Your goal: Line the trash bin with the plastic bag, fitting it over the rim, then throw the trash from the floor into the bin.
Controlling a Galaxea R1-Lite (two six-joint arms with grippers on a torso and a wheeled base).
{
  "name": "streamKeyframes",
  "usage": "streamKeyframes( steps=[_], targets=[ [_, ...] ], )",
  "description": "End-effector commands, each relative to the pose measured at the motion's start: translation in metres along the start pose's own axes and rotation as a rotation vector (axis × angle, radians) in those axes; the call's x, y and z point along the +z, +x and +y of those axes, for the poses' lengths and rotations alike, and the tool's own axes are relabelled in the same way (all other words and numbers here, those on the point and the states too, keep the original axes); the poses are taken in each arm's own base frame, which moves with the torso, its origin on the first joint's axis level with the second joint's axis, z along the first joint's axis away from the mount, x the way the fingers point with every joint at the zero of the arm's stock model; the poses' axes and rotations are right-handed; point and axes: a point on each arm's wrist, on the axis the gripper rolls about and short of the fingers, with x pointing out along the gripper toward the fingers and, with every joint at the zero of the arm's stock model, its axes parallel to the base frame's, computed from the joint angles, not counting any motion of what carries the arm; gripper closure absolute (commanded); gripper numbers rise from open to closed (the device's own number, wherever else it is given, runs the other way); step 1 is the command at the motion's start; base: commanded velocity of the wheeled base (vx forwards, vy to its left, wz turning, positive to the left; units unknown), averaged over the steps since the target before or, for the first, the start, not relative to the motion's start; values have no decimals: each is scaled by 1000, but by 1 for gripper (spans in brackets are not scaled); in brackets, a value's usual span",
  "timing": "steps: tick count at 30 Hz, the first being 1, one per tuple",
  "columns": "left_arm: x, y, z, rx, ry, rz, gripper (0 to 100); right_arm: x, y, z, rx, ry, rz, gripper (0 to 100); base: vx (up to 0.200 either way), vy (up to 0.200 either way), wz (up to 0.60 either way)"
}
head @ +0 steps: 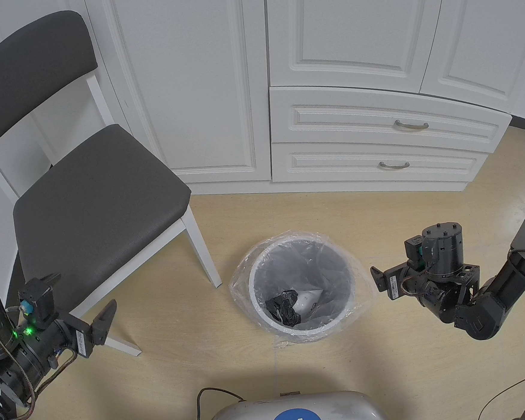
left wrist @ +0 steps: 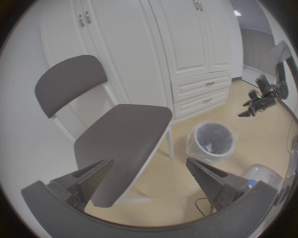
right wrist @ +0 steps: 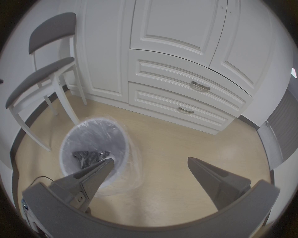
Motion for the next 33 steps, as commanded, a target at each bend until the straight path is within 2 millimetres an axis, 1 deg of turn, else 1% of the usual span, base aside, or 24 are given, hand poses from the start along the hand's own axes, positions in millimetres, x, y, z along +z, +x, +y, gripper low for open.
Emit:
streamKeyframes(
  steps=[1, 4, 8, 12, 14, 16, 19, 21, 22, 24, 27, 29, 31, 33],
  targets=[
    [-18, 13, -7, 76, -31, 62, 0, -8, 12, -19, -59, -20, 38, 0, 0, 0, 0],
    [-21, 9, -9, 87, -34, 47, 0, -4, 8, -21, -61, -15, 22, 0, 0, 0, 0],
    [-31, 2, -16, 55, -36, 58, 0, 6, -4, -25, -62, -3, -14, 0, 0, 0, 0],
    [-35, -1, -20, 33, -79, 67, 0, 2, -19, -21, -35, -22, -7, 0, 0, 0, 0],
    [-34, -1, -25, 1, -104, 65, 0, 3, -21, -18, -23, -32, -12, 0, 0, 0, 0],
    [-35, 0, -31, -33, -119, 78, 0, 0, -19, -14, -15, -43, -2, 0, 0, 0, 0],
    [-50, 13, -40, -51, -95, 186, 0, -14, -13, 0, 18, -75, 45, 0, 0, 0, 0],
    [-60, 15, -43, -60, -80, 240, 0, -26, -4, 6, 19, -97, 88, 0, 0, 0, 0],
    [-62, 15, -44, -60, -78, 246, 0, -32, 2, 8, 15, -100, 103, 0, 0, 0, 0],
    [-63, 17, -45, -58, -81, 235, 0, -36, 17, 9, 6, -83, 93, 0, 0, 0, 0],
    [-61, 18, -44, -38, -89, 214, 0, -44, 34, -1, -31, -61, 83, 0, 0, 0, 0],
    [-61, 18, -44, -17, -90, 213, 0, -45, 39, -5, -40, -51, 72, 0, 0, 0, 0],
    [-58, 16, -41, 19, -99, 195, 0, -36, 40, -14, -40, -19, 23, 0, 0, 0, 0],
    [-49, 12, -36, 43, -130, 118, 0, -22, 34, -23, -54, 6, -21, 0, 0, 0, 0]
  ],
)
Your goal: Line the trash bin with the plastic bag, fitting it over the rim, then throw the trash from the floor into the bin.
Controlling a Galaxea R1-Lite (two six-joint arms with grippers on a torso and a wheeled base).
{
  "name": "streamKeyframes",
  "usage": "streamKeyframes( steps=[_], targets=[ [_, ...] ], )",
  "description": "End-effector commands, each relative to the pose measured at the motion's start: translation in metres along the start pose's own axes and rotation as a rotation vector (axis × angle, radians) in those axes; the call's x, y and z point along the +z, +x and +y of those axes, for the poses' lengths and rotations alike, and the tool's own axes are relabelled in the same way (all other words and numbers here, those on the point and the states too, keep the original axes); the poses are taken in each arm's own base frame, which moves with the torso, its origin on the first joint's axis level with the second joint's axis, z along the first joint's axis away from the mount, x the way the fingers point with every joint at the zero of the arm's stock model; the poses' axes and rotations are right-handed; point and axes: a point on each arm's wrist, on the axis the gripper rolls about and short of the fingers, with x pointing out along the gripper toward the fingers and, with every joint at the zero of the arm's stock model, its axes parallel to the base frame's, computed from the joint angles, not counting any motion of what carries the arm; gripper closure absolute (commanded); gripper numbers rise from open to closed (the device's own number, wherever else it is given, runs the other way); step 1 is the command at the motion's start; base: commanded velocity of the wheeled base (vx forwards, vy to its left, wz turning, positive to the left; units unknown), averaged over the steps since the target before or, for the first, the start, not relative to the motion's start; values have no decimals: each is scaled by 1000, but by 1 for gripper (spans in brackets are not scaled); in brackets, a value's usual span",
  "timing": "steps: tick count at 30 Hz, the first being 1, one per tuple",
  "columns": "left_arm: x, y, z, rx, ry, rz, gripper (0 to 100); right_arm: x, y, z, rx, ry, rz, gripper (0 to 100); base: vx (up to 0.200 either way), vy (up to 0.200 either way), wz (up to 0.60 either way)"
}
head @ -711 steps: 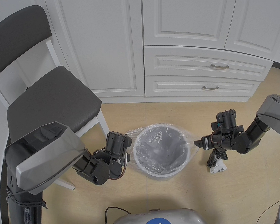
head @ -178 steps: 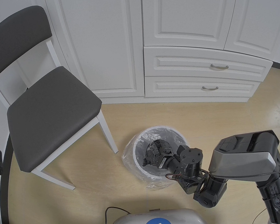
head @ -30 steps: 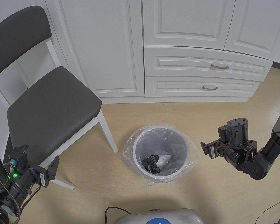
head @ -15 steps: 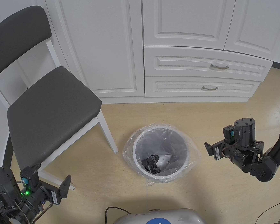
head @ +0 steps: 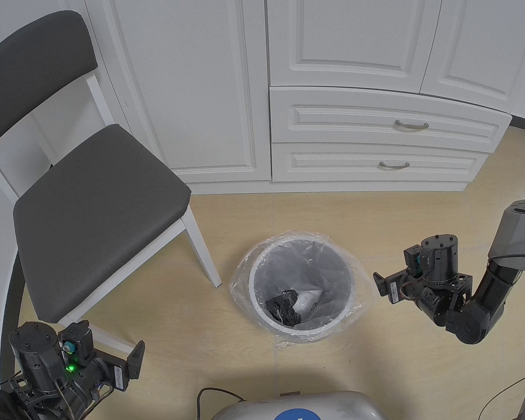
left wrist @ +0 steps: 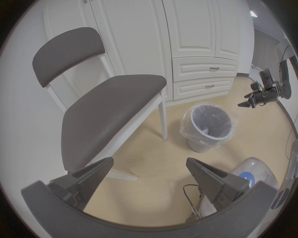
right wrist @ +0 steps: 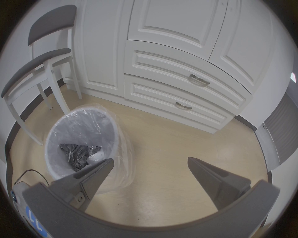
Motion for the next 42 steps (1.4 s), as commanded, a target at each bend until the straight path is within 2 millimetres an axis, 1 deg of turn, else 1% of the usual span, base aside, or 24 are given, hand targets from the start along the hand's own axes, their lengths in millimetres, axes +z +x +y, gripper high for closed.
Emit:
streamKeyframes(
  steps=[1, 5, 6, 8, 11, 13, 14, 16, 17, 18, 19, 20, 21, 22, 26, 32, 33, 35, 38, 42],
  targets=[
    [8, -9, 6, 37, -43, -91, 0, 9, 4, -17, -30, 37, -39, 0, 0, 0, 0],
    [32, -30, 18, 69, -129, -310, 0, 38, -14, -35, -68, 99, -167, 0, 0, 0, 0],
    [38, -39, 22, 74, -152, -376, 0, 48, -22, -42, -84, 130, -231, 0, 0, 0, 0],
    [47, -49, 27, 84, -179, -446, 0, 56, -37, -49, -103, 183, -312, 0, 0, 0, 0],
    [52, -61, 32, 94, -208, -515, 0, 58, -61, -58, -119, 269, -418, 0, 0, 0, 0],
    [54, -69, 35, 100, -219, -550, 0, 50, -77, -63, -120, 294, -412, 0, 0, 0, 0],
    [54, -72, 38, 107, -225, -566, 0, 49, -93, -70, -124, 323, -423, 0, 0, 0, 0],
    [54, -75, 41, 128, -232, -581, 0, 52, -115, -82, -131, 353, -467, 0, 0, 0, 0],
    [54, -75, 41, 130, -233, -582, 0, 53, -116, -83, -133, 355, -471, 0, 0, 0, 0],
    [57, -78, 46, 160, -236, -601, 0, 55, -138, -96, -169, 367, -522, 0, 0, 0, 0],
    [57, -78, 46, 160, -236, -601, 0, 55, -138, -96, -169, 367, -522, 0, 0, 0, 0],
    [61, -81, 50, 189, -239, -628, 0, 55, -157, -107, -208, 359, -552, 0, 0, 0, 0],
    [62, -82, 51, 198, -242, -635, 0, 55, -162, -110, -216, 354, -558, 0, 0, 0, 0],
    [63, -88, 54, 213, -251, -662, 0, 53, -178, -114, -228, 359, -579, 0, 0, 0, 0],
    [62, -107, 60, 242, -252, -735, 0, 43, -222, -123, -243, 376, -644, 0, 0, 0, 0],
    [51, -132, 66, 300, -223, -764, 0, 36, -265, -133, -312, 378, -655, 0, 0, 0, 0],
    [50, -133, 67, 307, -222, -764, 0, 35, -267, -134, -314, 379, -655, 0, 0, 0, 0],
    [45, -144, 70, 334, -223, -780, 0, 32, -285, -137, -322, 381, -661, 0, 0, 0, 0],
    [41, -158, 73, 348, -230, -797, 0, 29, -302, -142, -357, 384, -672, 0, 0, 0, 0],
    [32, -185, 77, 404, -235, -835, 0, 21, -327, -146, -423, 379, -708, 0, 0, 0, 0]
  ],
)
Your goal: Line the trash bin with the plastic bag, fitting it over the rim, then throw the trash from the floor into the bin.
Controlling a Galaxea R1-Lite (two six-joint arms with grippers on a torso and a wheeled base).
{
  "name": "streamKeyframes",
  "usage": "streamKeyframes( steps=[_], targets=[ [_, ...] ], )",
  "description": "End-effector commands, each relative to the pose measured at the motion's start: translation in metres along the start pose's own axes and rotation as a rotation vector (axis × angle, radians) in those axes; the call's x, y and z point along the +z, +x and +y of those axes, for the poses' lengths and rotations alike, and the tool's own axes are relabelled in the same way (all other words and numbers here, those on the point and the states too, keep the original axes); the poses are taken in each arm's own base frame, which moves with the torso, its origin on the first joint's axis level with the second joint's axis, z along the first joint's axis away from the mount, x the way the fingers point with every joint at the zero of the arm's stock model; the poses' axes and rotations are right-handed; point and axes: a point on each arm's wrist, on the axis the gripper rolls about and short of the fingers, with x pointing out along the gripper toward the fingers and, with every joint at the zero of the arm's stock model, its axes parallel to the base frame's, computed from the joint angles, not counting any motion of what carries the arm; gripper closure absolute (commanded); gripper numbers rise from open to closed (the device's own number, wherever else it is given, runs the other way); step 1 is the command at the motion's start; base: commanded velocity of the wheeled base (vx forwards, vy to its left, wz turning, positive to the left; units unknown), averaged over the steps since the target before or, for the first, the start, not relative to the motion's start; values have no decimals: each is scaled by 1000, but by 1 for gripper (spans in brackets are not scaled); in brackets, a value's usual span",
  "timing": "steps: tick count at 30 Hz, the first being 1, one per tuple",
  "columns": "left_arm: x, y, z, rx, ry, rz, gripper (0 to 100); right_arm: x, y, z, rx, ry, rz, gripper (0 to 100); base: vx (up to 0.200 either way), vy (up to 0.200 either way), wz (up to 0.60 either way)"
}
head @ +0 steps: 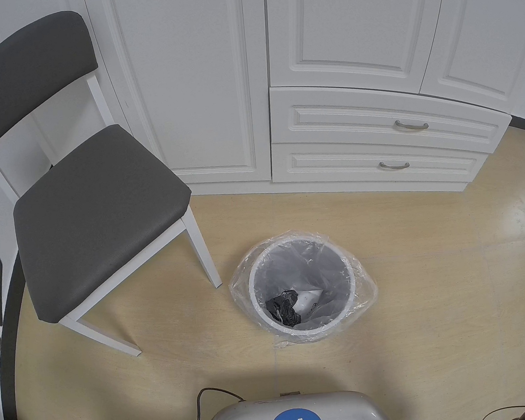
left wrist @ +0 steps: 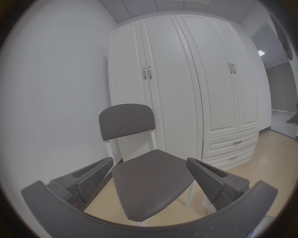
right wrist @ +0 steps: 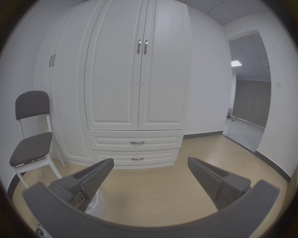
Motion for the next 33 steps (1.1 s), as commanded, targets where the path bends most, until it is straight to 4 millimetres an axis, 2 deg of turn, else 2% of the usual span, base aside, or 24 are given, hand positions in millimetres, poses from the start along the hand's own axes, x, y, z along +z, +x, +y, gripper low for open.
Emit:
streamKeyframes(
  steps=[1, 8, 14, 15, 21, 28, 33],
  targets=[
    [29, -50, 28, 115, -21, -166, 0, 31, -56, -30, -104, 56, -219, 0, 0, 0, 0],
    [33, -82, 36, 128, 16, -152, 0, 33, -90, -38, -75, 53, -328, 0, 0, 0, 0],
    [32, -89, 35, 147, 25, -168, 0, 32, -105, -41, -56, 64, -382, 0, 0, 0, 0],
    [33, -94, 36, 158, 25, -190, 0, 32, -115, -44, -31, 74, -431, 0, 0, 0, 0],
    [39, -107, 38, 186, 21, -236, 0, 22, -139, -50, -13, 78, -467, 0, 0, 0, 0],
    [43, -109, 38, 212, 21, -251, 0, 29, -145, -53, -40, 103, -496, 0, 0, 0, 0],
    [36, -118, 35, 254, 49, -255, 0, 34, -148, -53, -42, 110, -517, 0, 0, 0, 0]
  ],
)
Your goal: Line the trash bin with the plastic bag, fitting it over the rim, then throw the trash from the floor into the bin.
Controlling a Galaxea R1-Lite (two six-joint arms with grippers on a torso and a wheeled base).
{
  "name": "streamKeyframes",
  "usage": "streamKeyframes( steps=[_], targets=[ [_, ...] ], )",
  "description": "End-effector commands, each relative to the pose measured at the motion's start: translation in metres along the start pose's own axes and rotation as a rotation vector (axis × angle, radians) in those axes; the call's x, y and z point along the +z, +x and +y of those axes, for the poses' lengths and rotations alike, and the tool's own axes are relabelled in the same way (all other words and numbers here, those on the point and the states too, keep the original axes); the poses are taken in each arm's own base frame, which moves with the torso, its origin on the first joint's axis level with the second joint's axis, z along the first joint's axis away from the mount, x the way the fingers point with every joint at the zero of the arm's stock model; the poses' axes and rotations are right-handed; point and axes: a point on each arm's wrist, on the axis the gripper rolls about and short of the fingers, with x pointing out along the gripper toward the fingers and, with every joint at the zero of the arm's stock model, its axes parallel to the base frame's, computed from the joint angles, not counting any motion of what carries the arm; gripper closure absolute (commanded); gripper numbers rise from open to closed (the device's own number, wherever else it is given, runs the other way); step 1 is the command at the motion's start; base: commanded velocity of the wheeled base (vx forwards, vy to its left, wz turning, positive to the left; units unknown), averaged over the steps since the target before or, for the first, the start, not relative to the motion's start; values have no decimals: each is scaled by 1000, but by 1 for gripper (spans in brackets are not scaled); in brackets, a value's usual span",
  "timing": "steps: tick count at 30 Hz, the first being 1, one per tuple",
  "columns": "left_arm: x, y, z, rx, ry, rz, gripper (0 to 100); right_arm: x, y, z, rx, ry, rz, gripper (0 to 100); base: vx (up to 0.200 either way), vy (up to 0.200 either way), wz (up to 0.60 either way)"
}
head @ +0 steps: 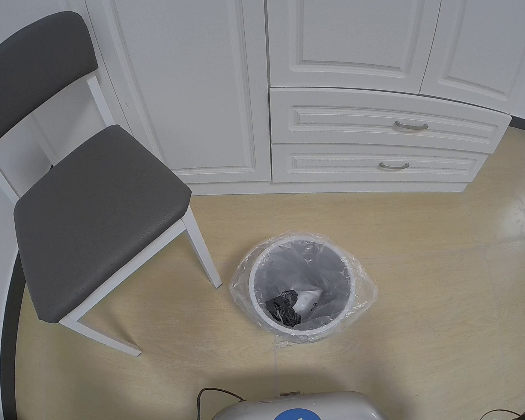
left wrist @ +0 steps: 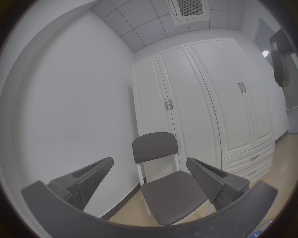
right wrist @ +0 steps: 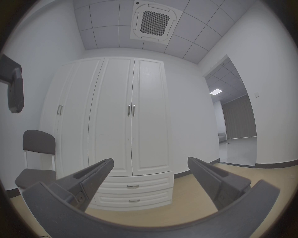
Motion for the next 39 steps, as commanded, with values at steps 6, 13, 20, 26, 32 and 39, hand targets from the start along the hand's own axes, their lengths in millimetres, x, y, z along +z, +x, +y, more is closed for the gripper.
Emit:
streamKeyframes(
  steps=[6, 13, 20, 26, 32, 39],
  targets=[
    [-12, -19, -1, 34, 26, 27, 0, 1, -5, -2, -27, 8, -24, 0, 0, 0, 0],
    [-71, -21, -14, -71, 12, 202, 0, -36, -7, -1, -14, -22, 97, 0, 0, 0, 0],
    [-113, -32, -19, -97, -47, 437, 0, -68, -13, -1, -12, -16, 161, 0, 0, 0, 0],
    [-120, -36, -21, -130, -102, 522, 0, -79, -15, -1, -11, -20, 221, 0, 0, 0, 0],
    [-120, -37, -24, -279, -145, 540, 0, -98, -22, -2, -13, -54, 413, 0, 0, 0, 0],
    [-121, -37, -23, -223, -122, 541, 0, -101, -23, -3, -24, -33, 439, 0, 0, 0, 0]
  ],
)
